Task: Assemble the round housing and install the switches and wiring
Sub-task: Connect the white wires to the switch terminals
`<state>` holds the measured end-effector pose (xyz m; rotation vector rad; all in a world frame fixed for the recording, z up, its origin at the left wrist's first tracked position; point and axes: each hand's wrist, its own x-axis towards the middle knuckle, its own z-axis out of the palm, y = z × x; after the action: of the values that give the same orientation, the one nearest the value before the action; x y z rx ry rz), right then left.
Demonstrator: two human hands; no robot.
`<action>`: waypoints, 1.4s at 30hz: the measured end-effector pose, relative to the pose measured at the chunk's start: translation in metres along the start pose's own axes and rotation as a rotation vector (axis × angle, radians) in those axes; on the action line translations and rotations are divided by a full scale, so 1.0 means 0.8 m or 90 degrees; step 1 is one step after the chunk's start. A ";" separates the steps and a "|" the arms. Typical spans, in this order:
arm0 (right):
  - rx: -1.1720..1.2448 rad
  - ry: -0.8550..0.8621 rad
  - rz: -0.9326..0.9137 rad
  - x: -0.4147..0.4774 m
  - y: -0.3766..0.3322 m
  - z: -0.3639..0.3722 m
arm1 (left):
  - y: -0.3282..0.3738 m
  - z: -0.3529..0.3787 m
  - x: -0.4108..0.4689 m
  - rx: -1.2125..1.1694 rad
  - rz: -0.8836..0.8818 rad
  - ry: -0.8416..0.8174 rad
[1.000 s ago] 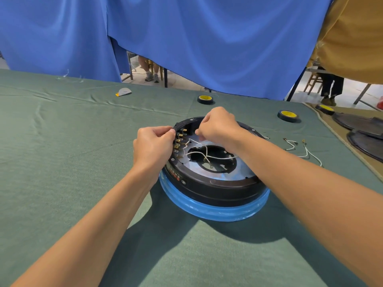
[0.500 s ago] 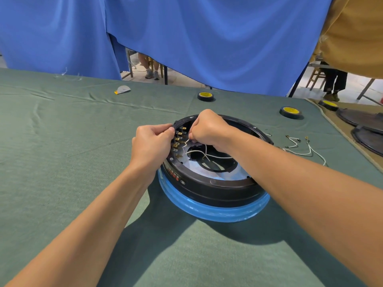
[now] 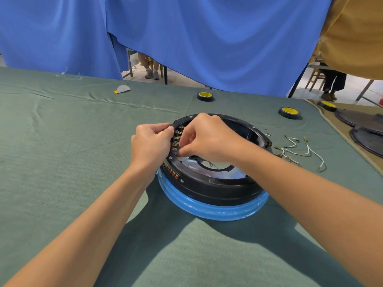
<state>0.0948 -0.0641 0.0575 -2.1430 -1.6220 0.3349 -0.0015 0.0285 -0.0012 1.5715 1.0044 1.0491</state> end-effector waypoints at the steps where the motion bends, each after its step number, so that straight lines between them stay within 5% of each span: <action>1: -0.007 0.010 0.000 0.000 0.000 0.004 | 0.000 0.000 0.000 0.000 -0.001 0.002; 42: -0.113 0.039 -0.034 0.005 0.004 0.032 | 0.009 -0.003 -0.012 0.005 -0.003 -0.014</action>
<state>0.0878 -0.0565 0.0339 -2.2091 -1.7280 0.1118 -0.0054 0.0189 0.0048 1.5827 0.9976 1.0241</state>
